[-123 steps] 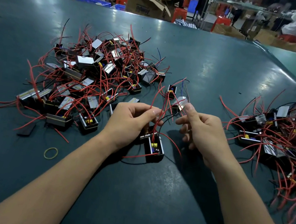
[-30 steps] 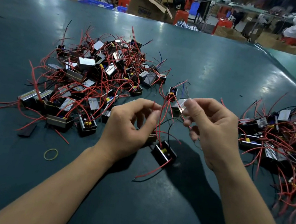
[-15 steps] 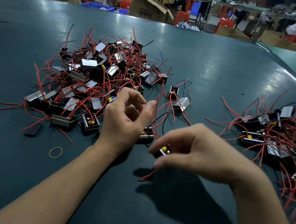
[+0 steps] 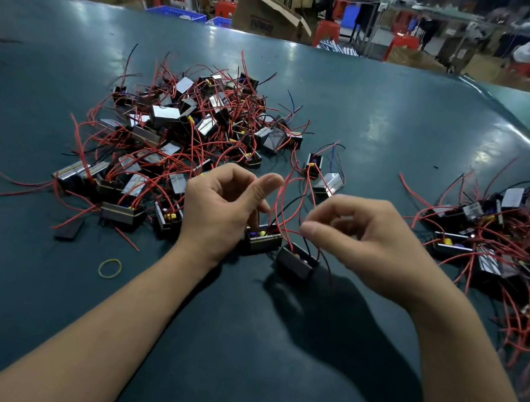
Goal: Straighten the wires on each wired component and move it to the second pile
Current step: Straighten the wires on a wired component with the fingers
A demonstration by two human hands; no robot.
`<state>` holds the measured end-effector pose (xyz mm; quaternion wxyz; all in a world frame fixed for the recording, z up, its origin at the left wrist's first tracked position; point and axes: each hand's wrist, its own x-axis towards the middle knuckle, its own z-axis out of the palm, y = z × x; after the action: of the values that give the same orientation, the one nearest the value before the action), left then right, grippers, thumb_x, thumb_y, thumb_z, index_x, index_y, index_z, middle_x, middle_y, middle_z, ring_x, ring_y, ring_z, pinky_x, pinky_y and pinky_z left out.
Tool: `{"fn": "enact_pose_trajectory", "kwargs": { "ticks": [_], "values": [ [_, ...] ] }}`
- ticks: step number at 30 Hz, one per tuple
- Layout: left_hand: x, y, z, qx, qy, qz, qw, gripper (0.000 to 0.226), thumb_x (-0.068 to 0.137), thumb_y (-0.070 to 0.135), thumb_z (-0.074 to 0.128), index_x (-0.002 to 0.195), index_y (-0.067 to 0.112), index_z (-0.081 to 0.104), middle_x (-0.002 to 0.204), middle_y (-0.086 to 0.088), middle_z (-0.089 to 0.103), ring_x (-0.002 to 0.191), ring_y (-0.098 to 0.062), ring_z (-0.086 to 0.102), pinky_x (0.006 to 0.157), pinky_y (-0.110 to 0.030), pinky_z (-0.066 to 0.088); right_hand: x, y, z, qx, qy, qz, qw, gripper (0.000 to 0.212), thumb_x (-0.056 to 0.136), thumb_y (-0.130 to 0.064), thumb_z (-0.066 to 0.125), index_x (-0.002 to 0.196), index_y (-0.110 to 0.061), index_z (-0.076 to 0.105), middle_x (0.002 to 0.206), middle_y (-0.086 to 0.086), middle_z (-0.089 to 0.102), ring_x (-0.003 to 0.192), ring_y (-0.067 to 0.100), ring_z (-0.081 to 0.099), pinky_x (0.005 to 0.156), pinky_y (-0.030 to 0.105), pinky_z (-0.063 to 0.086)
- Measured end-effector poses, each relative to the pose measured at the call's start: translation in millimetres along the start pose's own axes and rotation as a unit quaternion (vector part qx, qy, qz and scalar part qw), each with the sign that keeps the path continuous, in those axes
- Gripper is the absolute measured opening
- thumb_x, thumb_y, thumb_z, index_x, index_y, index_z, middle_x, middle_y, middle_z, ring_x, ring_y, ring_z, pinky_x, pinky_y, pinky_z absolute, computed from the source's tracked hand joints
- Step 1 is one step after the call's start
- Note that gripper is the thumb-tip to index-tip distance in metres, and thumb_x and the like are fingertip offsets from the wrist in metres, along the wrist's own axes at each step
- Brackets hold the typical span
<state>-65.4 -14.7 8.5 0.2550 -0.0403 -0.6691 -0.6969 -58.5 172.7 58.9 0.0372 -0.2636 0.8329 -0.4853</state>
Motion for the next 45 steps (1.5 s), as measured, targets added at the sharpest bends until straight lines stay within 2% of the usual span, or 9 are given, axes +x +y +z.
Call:
{"fn": "enact_pose_trajectory", "kwargs": {
  "ticks": [2,7,12,16,21,28,36,40,45],
  "values": [
    [1.5,1.5,-1.5,-0.025,-0.007,-0.022,0.999,0.031,0.077,0.039,0.072,0.07,0.01,0.061,0.057,-0.002,0.066,0.04,-0.013,0.053,0.043,-0.019,0.041,2.3,5.4,-3.6,0.065,0.033,0.026,0.997,0.012,0.089,-0.007,0.067,0.081,-0.016,0.067,0.056,-0.013,0.055,0.048,0.003,0.045,0.045,0.012,0.035],
    [5.5,6.3,-6.8,-0.109,-0.055,-0.079,0.989,0.026,0.08,0.033,0.066,0.074,0.008,0.06,0.058,-0.001,0.064,0.039,-0.01,0.051,0.038,-0.019,0.038,6.6,14.3,-7.5,0.111,0.105,0.023,0.988,0.021,0.088,0.005,0.061,0.089,-0.015,0.065,0.069,-0.004,0.058,0.051,0.014,0.056,0.038,0.023,0.039],
    [6.5,6.0,-10.3,-0.174,-0.132,-0.11,0.97,0.01,0.072,0.018,0.075,0.077,0.011,0.071,0.07,-0.008,0.071,0.052,-0.013,0.059,0.052,-0.023,0.048,8.8,17.2,-5.1,0.158,0.098,0.023,0.982,0.014,0.084,0.0,0.059,0.091,-0.013,0.062,0.064,-0.001,0.059,0.047,0.018,0.056,0.038,0.023,0.041],
    [1.6,5.8,-7.0,-0.113,-0.184,-0.107,0.97,0.015,0.065,0.014,0.079,0.08,0.011,0.077,0.074,-0.008,0.073,0.062,-0.014,0.061,0.059,-0.022,0.049,10.2,16.4,-0.8,0.198,0.082,0.011,0.977,0.008,0.091,-0.001,0.062,0.087,-0.008,0.06,0.063,0.007,0.063,0.05,0.024,0.061,0.04,0.024,0.045],
    [-8.2,9.6,0.7,-0.046,-0.219,-0.064,0.973,0.022,0.068,0.012,0.076,0.088,0.005,0.075,0.079,-0.005,0.075,0.074,-0.012,0.069,0.073,-0.021,0.055,7.8,12.7,-2.3,0.273,0.035,0.027,0.961,0.016,0.076,-0.01,0.069,0.085,-0.001,0.06,0.072,0.016,0.07,0.062,0.027,0.069,0.054,0.025,0.054],
    [-9.9,11.8,-0.1,-0.051,-0.211,-0.053,0.975,0.015,0.079,0.012,0.067,0.09,0.004,0.073,0.078,-0.005,0.075,0.072,-0.011,0.069,0.067,-0.018,0.052,8.6,11.9,1.0,0.24,0.045,0.001,0.97,0.024,0.067,-0.006,0.075,0.083,0.002,0.059,0.074,0.009,0.07,0.065,0.016,0.066,0.052,0.022,0.049],
    [5.9,4.5,-10.0,-0.091,-0.132,-0.11,0.981,0.002,0.089,0.004,0.06,0.088,0.004,0.061,0.082,-0.016,0.074,0.058,-0.014,0.059,0.054,-0.021,0.045,9.7,17.1,-3.1,0.23,0.05,0.02,0.972,0.027,0.068,-0.001,0.074,0.093,-0.008,0.065,0.074,0.002,0.065,0.068,0.017,0.062,0.06,0.024,0.053],
    [9.9,3.6,-10.4,-0.126,-0.083,-0.138,0.979,0.002,0.077,0.009,0.054,0.079,0.008,0.054,0.076,-0.012,0.07,0.054,-0.016,0.055,0.05,-0.025,0.039,9.5,19.9,-9.3,0.204,0.074,0.031,0.976,0.026,0.077,0.012,0.069,0.092,-0.008,0.067,0.075,0.004,0.065,0.068,0.019,0.065,0.059,0.024,0.053],
    [11.7,2.5,-12.1,-0.122,-0.044,-0.161,0.978,0.004,0.069,0.009,0.05,0.072,0.01,0.053,0.061,-0.004,0.052,0.049,-0.016,0.044,0.045,-0.021,0.031,9.7,20.9,-12.9,0.205,0.074,0.037,0.975,0.027,0.08,0.016,0.064,0.095,-0.006,0.067,0.077,0.008,0.065,0.067,0.018,0.064,0.057,0.023,0.052]
  ]
}}
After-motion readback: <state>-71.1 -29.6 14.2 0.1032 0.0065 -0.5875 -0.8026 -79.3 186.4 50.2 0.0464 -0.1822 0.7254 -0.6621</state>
